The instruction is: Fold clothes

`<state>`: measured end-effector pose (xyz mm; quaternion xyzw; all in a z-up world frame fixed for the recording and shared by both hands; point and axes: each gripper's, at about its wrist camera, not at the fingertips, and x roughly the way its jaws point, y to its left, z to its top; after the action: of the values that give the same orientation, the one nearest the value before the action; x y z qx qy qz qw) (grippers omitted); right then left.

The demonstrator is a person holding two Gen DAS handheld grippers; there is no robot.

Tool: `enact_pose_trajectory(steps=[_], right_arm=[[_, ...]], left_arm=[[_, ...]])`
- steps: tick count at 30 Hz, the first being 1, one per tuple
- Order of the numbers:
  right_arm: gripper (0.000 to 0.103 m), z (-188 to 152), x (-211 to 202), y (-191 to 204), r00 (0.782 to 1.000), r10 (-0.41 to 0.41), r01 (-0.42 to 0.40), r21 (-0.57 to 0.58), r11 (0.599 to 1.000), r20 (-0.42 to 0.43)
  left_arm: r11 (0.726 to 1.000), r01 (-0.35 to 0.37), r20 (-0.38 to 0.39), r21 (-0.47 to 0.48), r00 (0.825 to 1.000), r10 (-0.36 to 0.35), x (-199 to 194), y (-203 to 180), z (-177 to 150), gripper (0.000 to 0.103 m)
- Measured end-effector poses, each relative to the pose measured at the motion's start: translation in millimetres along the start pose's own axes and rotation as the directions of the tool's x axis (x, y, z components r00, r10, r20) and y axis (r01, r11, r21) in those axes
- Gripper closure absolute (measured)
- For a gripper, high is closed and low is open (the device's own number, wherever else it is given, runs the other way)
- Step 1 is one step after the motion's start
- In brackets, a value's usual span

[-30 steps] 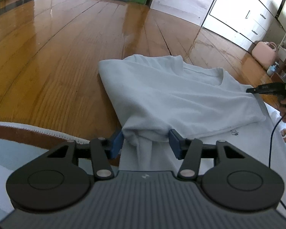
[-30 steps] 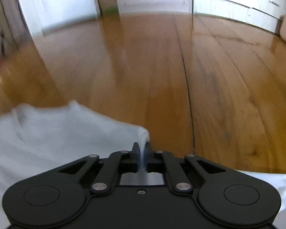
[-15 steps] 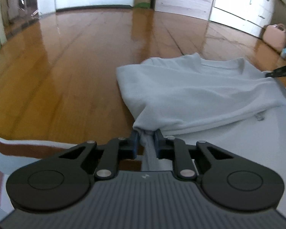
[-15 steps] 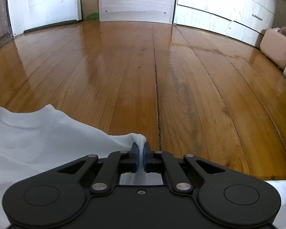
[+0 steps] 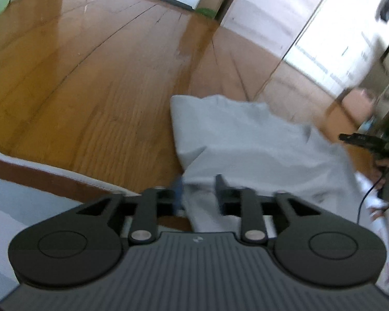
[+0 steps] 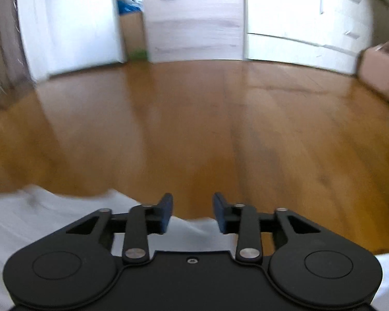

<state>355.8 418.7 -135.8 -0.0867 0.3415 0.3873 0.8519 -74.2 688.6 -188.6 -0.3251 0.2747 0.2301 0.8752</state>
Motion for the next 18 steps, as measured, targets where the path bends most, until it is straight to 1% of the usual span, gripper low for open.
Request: enact_pose_trajectory(steps=[1, 3, 5, 7, 8, 9, 11, 13, 14, 15, 16, 18], right_arm=[[0.061, 8, 3, 6, 0.998, 0.053, -0.052, 0.009, 0.999, -0.018], [0.057, 21, 18, 22, 0.986, 0.131, -0.134, -0.024, 0.991, -0.103], [0.056, 31, 37, 43, 0.969, 0.167, -0.18, -0.058, 0.982, -0.184], [0.056, 39, 57, 66, 0.933, 0.23, -0.25, -0.038, 0.968, -0.278], [0.056, 44, 66, 77, 0.904, 0.291, -0.305, 0.003, 0.952, -0.313], [0.056, 47, 73, 88, 0.87, 0.357, -0.358, 0.063, 0.932, -0.341], [0.055, 45, 84, 100, 0.845, 0.401, -0.388, 0.11, 0.915, -0.354], [0.046, 42, 95, 112, 0.822, 0.439, -0.413, 0.152, 0.898, -0.363], [0.039, 41, 100, 118, 0.81, 0.459, -0.425, 0.174, 0.888, -0.366], [0.037, 39, 106, 124, 0.797, 0.478, -0.436, 0.195, 0.878, -0.37], [0.037, 38, 111, 130, 0.784, 0.497, -0.447, 0.216, 0.868, -0.372], [0.037, 35, 122, 142, 0.757, 0.534, -0.468, 0.259, 0.845, -0.376]], left_arm=[[1.0, 0.008, -0.003, -0.013, 1.0, -0.008, 2, 2, 0, 0.061], [1.0, 0.008, -0.021, -0.018, 1.0, -0.008, 7, 3, -1, 0.061], [1.0, 0.004, -0.04, -0.008, 0.999, -0.004, 13, 1, -3, 0.061], [1.0, 0.004, -0.047, 0.001, 0.999, -0.004, 13, -2, -7, 0.061], [1.0, 0.005, -0.049, 0.005, 0.999, -0.004, 13, -3, -9, 0.061], [1.0, 0.006, -0.049, 0.005, 0.999, -0.006, 14, -4, -10, 0.061], [1.0, 0.011, -0.046, -0.001, 0.999, -0.011, 15, -4, -9, 0.061], [1.0, 0.021, -0.045, -0.006, 0.999, -0.021, 15, -2, -10, 0.061], [1.0, 0.022, -0.042, -0.006, 0.999, -0.022, 15, -1, -10, 0.061], [1.0, 0.02, -0.038, -0.002, 0.999, -0.021, 15, -1, -11, 0.062], [1.0, 0.016, -0.034, 0.005, 0.999, -0.016, 15, -1, -11, 0.063], [1.0, 0.014, -0.034, 0.013, 0.999, -0.013, 17, -1, -10, 0.064]])
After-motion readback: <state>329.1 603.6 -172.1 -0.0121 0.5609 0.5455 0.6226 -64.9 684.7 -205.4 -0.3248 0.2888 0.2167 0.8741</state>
